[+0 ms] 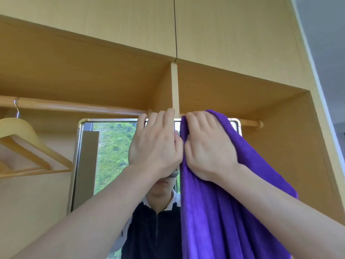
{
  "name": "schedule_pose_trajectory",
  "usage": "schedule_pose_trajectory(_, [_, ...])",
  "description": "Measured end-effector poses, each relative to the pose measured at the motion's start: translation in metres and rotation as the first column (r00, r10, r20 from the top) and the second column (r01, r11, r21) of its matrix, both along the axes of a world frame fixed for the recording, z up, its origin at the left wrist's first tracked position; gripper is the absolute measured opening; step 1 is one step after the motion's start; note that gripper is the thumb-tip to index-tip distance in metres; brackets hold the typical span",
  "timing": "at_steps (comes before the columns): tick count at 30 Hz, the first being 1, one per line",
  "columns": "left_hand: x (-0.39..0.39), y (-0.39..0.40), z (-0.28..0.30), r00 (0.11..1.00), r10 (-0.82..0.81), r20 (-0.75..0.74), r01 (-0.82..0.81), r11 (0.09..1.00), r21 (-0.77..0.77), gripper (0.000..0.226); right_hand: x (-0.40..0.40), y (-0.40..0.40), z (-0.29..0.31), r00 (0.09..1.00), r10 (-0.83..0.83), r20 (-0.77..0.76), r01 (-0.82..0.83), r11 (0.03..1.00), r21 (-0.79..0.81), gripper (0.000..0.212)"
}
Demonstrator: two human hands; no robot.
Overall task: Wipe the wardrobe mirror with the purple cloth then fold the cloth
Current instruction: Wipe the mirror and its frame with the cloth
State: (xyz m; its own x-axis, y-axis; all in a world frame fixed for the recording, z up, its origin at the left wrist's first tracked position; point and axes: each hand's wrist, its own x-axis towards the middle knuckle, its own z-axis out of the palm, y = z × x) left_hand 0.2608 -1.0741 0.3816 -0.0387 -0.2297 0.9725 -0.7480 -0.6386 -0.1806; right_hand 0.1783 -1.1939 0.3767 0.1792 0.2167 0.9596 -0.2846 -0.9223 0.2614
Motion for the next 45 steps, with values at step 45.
schedule_pose_trajectory(45, [-0.014, -0.007, 0.0, 0.963, 0.265, 0.042, -0.265, 0.964, -0.019, 0.043, 0.008, -0.045, -0.068, 0.966, 0.084, -0.245, -0.115, 0.987, -0.111, 0.07])
